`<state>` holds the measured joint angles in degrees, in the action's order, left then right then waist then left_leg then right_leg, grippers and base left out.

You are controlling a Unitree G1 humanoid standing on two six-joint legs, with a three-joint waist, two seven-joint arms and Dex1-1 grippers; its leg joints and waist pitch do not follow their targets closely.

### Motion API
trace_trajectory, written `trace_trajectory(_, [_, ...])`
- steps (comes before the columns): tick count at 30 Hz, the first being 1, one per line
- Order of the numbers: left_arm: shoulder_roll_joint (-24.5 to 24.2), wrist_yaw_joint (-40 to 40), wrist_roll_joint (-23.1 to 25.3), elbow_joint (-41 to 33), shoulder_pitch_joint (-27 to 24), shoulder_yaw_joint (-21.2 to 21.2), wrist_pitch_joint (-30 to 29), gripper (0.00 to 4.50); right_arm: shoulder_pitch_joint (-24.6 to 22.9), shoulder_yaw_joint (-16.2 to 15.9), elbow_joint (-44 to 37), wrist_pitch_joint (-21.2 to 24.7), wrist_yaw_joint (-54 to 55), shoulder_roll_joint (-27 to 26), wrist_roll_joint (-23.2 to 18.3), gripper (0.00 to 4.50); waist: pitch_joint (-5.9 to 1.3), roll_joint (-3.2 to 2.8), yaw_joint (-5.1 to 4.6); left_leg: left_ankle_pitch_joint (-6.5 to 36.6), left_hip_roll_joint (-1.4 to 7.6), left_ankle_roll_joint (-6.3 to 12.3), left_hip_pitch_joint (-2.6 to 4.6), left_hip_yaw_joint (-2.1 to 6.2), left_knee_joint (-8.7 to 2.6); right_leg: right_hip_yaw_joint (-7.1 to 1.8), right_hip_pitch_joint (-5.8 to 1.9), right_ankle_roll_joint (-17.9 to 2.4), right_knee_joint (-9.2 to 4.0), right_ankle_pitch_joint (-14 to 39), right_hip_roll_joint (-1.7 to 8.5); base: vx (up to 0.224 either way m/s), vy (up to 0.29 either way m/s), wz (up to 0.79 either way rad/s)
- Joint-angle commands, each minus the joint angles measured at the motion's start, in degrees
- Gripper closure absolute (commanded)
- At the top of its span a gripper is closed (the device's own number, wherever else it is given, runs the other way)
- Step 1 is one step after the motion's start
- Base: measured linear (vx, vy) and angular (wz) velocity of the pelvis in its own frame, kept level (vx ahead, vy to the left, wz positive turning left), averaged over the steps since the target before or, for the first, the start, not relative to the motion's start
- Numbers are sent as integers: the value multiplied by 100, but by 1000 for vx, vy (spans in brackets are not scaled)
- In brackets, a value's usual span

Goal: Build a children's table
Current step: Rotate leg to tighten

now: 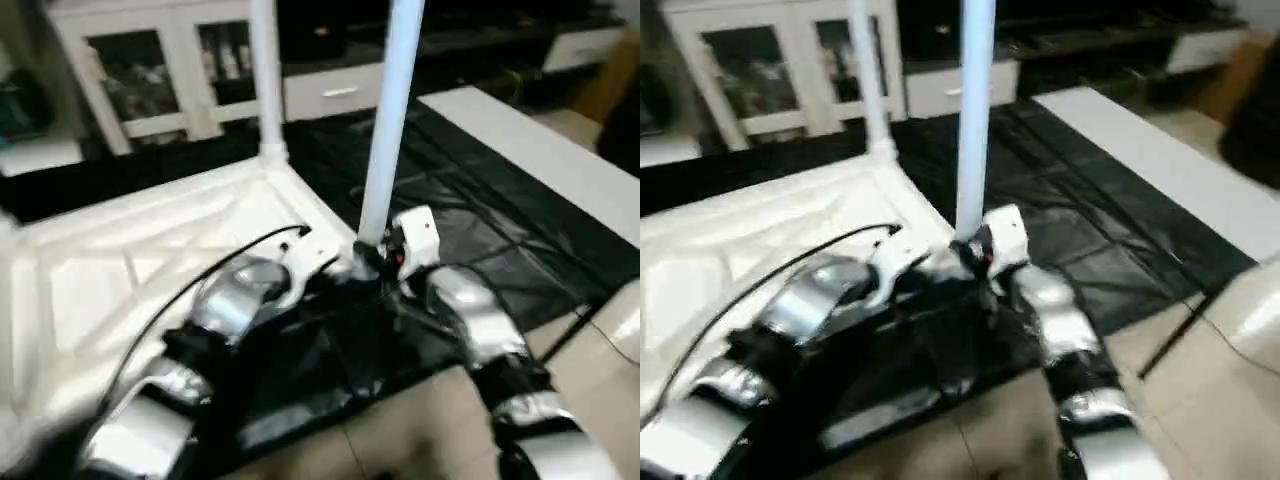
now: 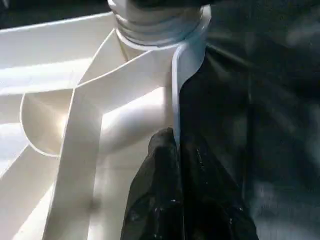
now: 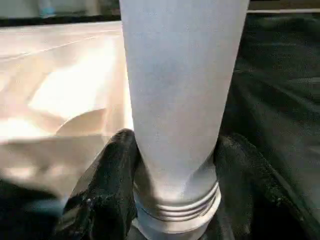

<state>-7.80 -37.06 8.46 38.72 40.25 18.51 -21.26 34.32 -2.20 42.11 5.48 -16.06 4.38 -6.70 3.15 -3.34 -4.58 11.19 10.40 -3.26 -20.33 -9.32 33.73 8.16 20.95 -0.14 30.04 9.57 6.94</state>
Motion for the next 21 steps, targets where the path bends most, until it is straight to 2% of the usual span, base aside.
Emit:
trace_trajectory(1, [62,257,-29,129,142,-108,89,450,93,316,561,114,920,-281,-62,254,-224,-22,-112,4235,160,-151,227,202,-495,96,-20,-244,-579,3762,228,0,0,0])
trace_trajectory(2, [93,307,-17,195,178,-132,119,450,162,370,671,61,1176,-390,-62,254,-196,-54,-173,4258,195,-151,117,257,-542,232,-131,-52,-566,3888,226,0,0,0])
trace_trajectory(3, [127,401,7,269,214,-157,162,450,253,409,807,6,1445,-523,-55,254,-198,-107,-160,4399,255,-188,37,292,-631,201,-232,-61,-423,3649,215,0,0,0])
trace_trajectory(4, [136,428,12,288,223,-166,174,450,280,417,845,0,1540,-563,-46,254,-194,-183,-59,4867,438,-307,-173,329,-958,-23,-480,-332,240,2470,132,0,0,0])
trace_trajectory(5, [168,499,22,373,259,-193,212,450,335,445,928,-16,1690,-628,-16,254,-205,-169,21,4981,479,-351,-171,295,-1058,-142,-459,-467,409,1859,89,-6,-63,15])
trace_trajectory(6, [197,575,32,455,292,-221,237,450,446,455,1069,-147,2091,-838,73,254,-225,169,1,4273,44,-260,352,52,-487,-215,257,-510,-394,3360,179,-6,-63,15])
trace_trajectory(7, [200,586,32,467,296,-223,241,450,457,456,1085,-168,2141,-863,85,254,-158,214,38,3720,-103,-170,549,39,-109,-68,501,-245,-727,4665,295,60,-102,18])
trace_trajectory(8, [207,607,33,490,305,-226,248,450,479,459,1116,-209,2236,-911,109,254,-131,232,31,3010,-207,-59,618,10,245,34,561,-17,-964,5524,432,61,-62,-21])
trace_trajectory(9, [207,618,30,503,304,-229,249,450,505,408,1151,-321,2248,-981,155,254,-185,220,-33,2174,-142,84,148,101,169,173,37,357,-828,5747,582,61,-62,-21])
trace_trajectory(10, [201,624,24,513,297,-235,256,450,528,366,1176,-459,2182,-1062,177,254,-257,-53,-16,2536,246,-11,-185,394,-356,145,-294,207,-389,3891,393,92,30,-35])
trace_trajectory(11, [197,623,23,513,294,-236,259,450,533,362,1177,-491,2160,-1084,173,254,-257,-53,-16,2536,246,-11,-185,394,-356,145,-294,207,-389,3891,393,78,45,-9])
trace_trajectory(12, [190,621,19,511,285,-240,264,450,542,360,1179,-556,2115,-1130,160,254,-280,-99,-28,3021,312,-223,-62,436,-474,5,-168,-409,-247,2287,337,78,45,-9])
trace_trajectory(13, [149,597,14,499,243,-249,282,450,551,258,1133,-768,1788,-1192,185,254,-276,-22,-16,2971,248,-250,-43,361,-446,-39,-110,-769,-253,2040,343,0,0,0])
trace_trajectory(14, [138,590,14,494,231,-250,286,450,543,231,1106,-816,1681,-1200,182,254,-276,-22,-16,2971,248,-250,-43,361,-446,-39,-110,-769,-253,2040,343,0,0,0])
trace_trajectory(15, [124,568,14,512,220,-249,302,450,517,176,1043,-939,1615,-1195,211,198,-277,38,-12,2810,208,-148,-94,322,-429,-85,-132,-864,-261,2293,364,0,0,0])
trace_trajectory(16, [102,529,19,535,200,-236,324,450,452,107,881,-1022,1571,-1161,248,184,-287,33,16,2602,204,-53,-98,306,-422,-142,-121,-905,-262,2470,381,0,0,0])
trace_trajectory(17, [85,490,22,534,183,-228,333,450,380,66,705,-1033,1536,-1116,282,182,-291,4,13,2393,217,23,-128,301,-421,-167,-135,-955,-243,2366,379,0,0,0])
trace_trajectory(18, [84,487,23,533,182,-227,334,450,374,63,692,-1033,1533,-1113,284,175,-307,3,21,2141,229,63,-157,295,-424,-185,-159,-1002,-213,2100,361,0,0,0])
trace_trajectory(20, [56,416,31,507,152,-213,336,450,253,25,411,-987,1441,-1035,304,150,-326,12,29,1873,235,113,-170,288,-422,-200,-177,-1099,-162,1759,346,0,0,0])
trace_trajectory(21, [32,346,35,476,127,-192,333,450,151,-12,182,-898,1331,-950,304,138,-332,6,40,1740,236,178,-152,262,-418,-219,-169,-1171,-145,1596,333,0,0,0])
